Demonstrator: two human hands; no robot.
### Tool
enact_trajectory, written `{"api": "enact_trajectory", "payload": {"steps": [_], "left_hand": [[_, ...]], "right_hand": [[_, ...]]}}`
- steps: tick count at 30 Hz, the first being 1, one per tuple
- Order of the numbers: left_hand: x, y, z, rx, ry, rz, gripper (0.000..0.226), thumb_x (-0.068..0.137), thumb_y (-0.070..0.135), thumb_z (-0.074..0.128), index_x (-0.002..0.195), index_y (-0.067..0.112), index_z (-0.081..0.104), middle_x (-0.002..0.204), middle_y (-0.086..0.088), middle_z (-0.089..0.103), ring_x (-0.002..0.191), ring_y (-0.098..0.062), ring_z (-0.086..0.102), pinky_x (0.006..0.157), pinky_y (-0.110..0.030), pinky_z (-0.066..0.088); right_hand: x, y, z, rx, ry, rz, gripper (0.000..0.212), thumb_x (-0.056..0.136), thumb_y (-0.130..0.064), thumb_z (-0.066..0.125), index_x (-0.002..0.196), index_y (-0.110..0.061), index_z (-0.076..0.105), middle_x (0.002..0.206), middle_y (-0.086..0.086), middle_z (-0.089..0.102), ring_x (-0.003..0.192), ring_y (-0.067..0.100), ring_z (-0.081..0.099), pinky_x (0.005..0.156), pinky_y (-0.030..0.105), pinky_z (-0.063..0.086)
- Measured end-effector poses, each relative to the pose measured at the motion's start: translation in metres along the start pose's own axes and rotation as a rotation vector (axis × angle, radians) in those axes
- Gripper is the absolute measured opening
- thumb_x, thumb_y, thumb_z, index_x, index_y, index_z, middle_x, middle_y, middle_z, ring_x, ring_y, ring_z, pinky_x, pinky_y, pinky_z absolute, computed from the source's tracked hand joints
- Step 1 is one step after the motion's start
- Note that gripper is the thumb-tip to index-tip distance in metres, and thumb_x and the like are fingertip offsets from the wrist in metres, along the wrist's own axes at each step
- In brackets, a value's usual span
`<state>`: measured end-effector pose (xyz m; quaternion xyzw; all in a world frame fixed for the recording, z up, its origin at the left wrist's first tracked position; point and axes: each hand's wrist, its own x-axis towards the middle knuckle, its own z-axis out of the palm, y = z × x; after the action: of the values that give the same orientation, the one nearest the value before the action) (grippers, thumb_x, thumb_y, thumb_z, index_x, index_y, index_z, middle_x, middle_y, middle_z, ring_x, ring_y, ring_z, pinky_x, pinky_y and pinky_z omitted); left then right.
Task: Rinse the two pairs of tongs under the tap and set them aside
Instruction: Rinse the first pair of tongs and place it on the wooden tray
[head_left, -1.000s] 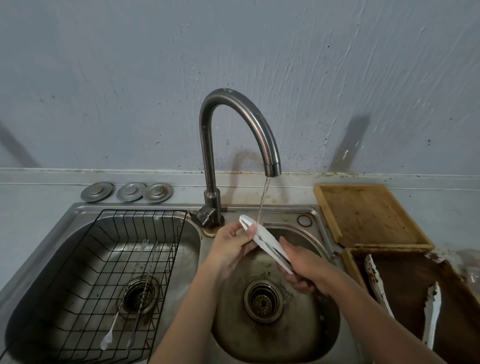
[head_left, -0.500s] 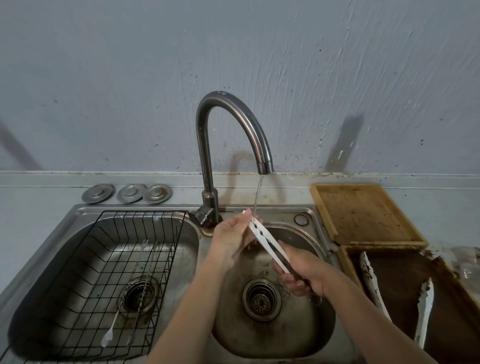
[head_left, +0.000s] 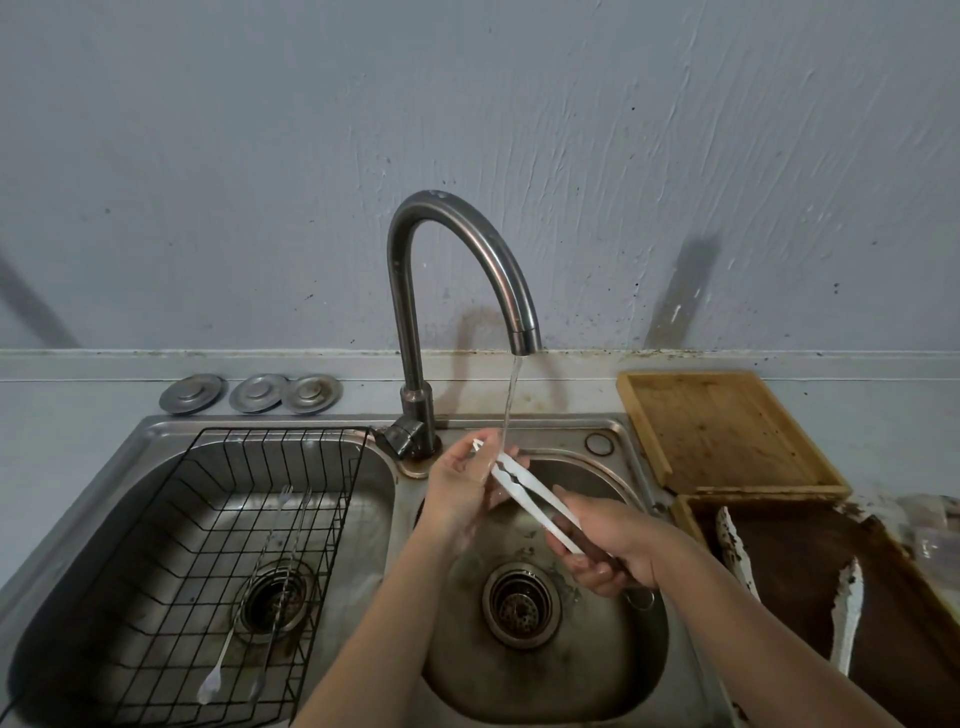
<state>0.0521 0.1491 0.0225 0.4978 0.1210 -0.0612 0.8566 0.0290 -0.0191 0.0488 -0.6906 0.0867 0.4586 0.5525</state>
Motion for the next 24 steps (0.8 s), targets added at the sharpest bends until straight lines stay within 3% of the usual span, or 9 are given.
{"api": "enact_trajectory", "payload": {"steps": [2, 4, 6, 10, 14, 16, 20, 24], "left_hand": [[0.004, -0.003, -0.005, 0.025, 0.073, -0.022, 0.014, 0.09, 0.018, 0.058, 0.093, 0.004, 0.061, 0.082, -0.017, 0.07, 0.066, -0.021, 0.072, 0.05, -0.026, 0.056], [0.008, -0.006, -0.012, -0.009, 0.177, -0.073, 0.018, 0.092, 0.017, 0.056, 0.094, 0.0, 0.06, 0.079, -0.018, 0.068, 0.055, -0.02, 0.069, 0.047, -0.027, 0.056], [0.01, -0.011, -0.02, -0.113, 0.285, -0.169, 0.02, 0.093, 0.019, 0.056, 0.1, 0.0, 0.06, 0.075, -0.015, 0.067, 0.057, -0.021, 0.067, 0.05, -0.03, 0.059], [0.013, -0.031, -0.025, -0.406, 0.39, -0.409, 0.043, 0.096, 0.027, 0.049, 0.118, -0.009, 0.052, 0.05, -0.02, 0.065, 0.036, -0.02, 0.063, 0.03, -0.023, 0.048], [0.012, -0.047, -0.018, -0.676, 0.398, -0.522, 0.042, 0.099, 0.024, 0.044, 0.103, -0.017, 0.053, 0.048, -0.027, 0.062, 0.035, -0.028, 0.063, 0.028, -0.028, 0.047], [0.008, -0.052, -0.015, -0.788, 0.381, -0.566, 0.042, 0.099, 0.023, 0.044, 0.09, -0.018, 0.052, 0.05, -0.03, 0.061, 0.035, -0.032, 0.062, 0.027, -0.03, 0.047], [0.001, -0.054, -0.015, -0.896, 0.378, -0.616, 0.048, 0.099, 0.024, 0.043, 0.083, -0.021, 0.051, 0.05, -0.032, 0.06, 0.033, -0.034, 0.061, 0.024, -0.031, 0.044], [-0.001, -0.054, -0.014, -0.931, 0.385, -0.653, 0.046, 0.098, 0.026, 0.044, 0.091, -0.019, 0.052, 0.051, -0.033, 0.061, 0.034, -0.035, 0.061, 0.024, -0.032, 0.045]], "right_hand": [[-0.002, -0.001, 0.001, 0.036, -0.002, -0.02, 0.059, 0.094, -0.054, 0.028, 0.082, -0.008, 0.063, 0.056, 0.005, 0.054, 0.037, 0.009, 0.04, 0.032, 0.018, 0.029], [-0.008, -0.007, 0.001, 0.089, 0.021, -0.119, 0.046, 0.094, -0.043, 0.043, 0.108, -0.002, 0.059, 0.076, 0.016, 0.066, 0.047, 0.015, 0.056, 0.036, 0.02, 0.041], [-0.019, -0.016, -0.002, 0.175, 0.031, -0.271, 0.044, 0.085, -0.033, 0.056, 0.117, -0.003, 0.053, 0.09, 0.021, 0.068, 0.064, 0.024, 0.066, 0.049, 0.026, 0.054], [-0.034, -0.038, 0.002, 0.269, 0.154, -0.549, 0.033, 0.077, -0.013, 0.064, 0.109, -0.005, 0.059, 0.099, 0.02, 0.068, 0.08, 0.031, 0.069, 0.07, 0.034, 0.06], [-0.026, -0.049, 0.027, -0.152, 0.464, -0.789, 0.021, 0.084, -0.013, 0.063, 0.104, -0.009, 0.062, 0.082, 0.005, 0.07, 0.066, 0.014, 0.07, 0.061, 0.024, 0.058], [-0.018, -0.051, 0.034, -0.259, 0.51, -0.857, 0.021, 0.084, -0.016, 0.064, 0.103, -0.008, 0.062, 0.077, 0.001, 0.069, 0.061, 0.011, 0.069, 0.057, 0.023, 0.057], [-0.008, -0.051, 0.037, -0.324, 0.558, -0.904, 0.025, 0.084, -0.019, 0.065, 0.107, -0.01, 0.062, 0.076, -0.001, 0.068, 0.058, 0.01, 0.068, 0.055, 0.022, 0.057], [-0.006, -0.05, 0.038, -0.362, 0.569, -0.926, 0.022, 0.086, -0.019, 0.063, 0.107, -0.013, 0.063, 0.072, -0.006, 0.067, 0.056, 0.007, 0.067, 0.056, 0.022, 0.057]]}}
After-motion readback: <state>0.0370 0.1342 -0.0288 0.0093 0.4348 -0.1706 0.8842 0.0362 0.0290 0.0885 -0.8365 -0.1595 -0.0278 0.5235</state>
